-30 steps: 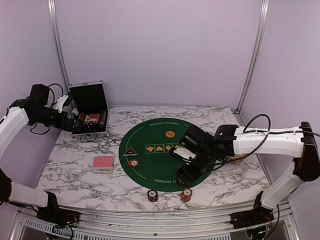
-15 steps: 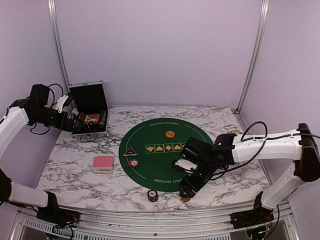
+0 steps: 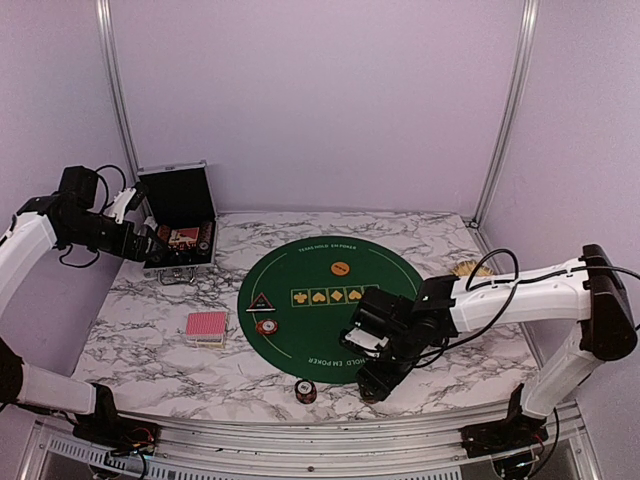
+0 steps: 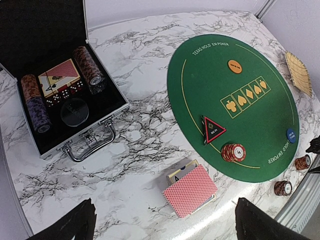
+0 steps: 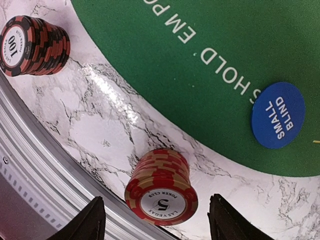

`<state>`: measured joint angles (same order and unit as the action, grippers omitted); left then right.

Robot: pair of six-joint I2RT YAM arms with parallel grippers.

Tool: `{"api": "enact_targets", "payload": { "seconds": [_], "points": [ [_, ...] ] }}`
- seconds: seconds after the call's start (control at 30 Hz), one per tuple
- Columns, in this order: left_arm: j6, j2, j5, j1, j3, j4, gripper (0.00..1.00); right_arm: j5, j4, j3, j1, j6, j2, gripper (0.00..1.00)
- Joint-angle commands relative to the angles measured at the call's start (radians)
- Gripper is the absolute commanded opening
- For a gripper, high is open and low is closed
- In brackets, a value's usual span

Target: Distribute texas hold em gaming equipment

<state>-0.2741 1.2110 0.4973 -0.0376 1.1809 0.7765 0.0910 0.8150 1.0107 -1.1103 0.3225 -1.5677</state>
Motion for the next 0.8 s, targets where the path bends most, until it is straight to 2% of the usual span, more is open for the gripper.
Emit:
{"api": "enact_targets", "payload": {
  "seconds": [0.0, 0.33, 0.53, 0.77],
  "points": [
    [-0.011, -0.005, 0.012, -0.002, 0.025, 0.024, 0.99, -0.040, -0.018, 0.025, -0.008, 0.011, -0.015, 0.67],
    [-0.010, -0.004, 0.014, -0.002, 0.026, 0.024, 0.99, -0.034, -0.033, 0.016, -0.017, 0.007, -0.033, 0.60],
    [-0.010, -0.001, 0.013, -0.003, 0.029, 0.024, 0.99, -0.038, -0.034, 0.014, -0.017, 0.009, -0.032, 0.48],
    [-0.012, -0.005, 0.011, -0.002, 0.026, 0.024, 0.99, -0.045, -0.033, 0.007, -0.017, 0.009, -0.036, 0.47]
  ]
}}
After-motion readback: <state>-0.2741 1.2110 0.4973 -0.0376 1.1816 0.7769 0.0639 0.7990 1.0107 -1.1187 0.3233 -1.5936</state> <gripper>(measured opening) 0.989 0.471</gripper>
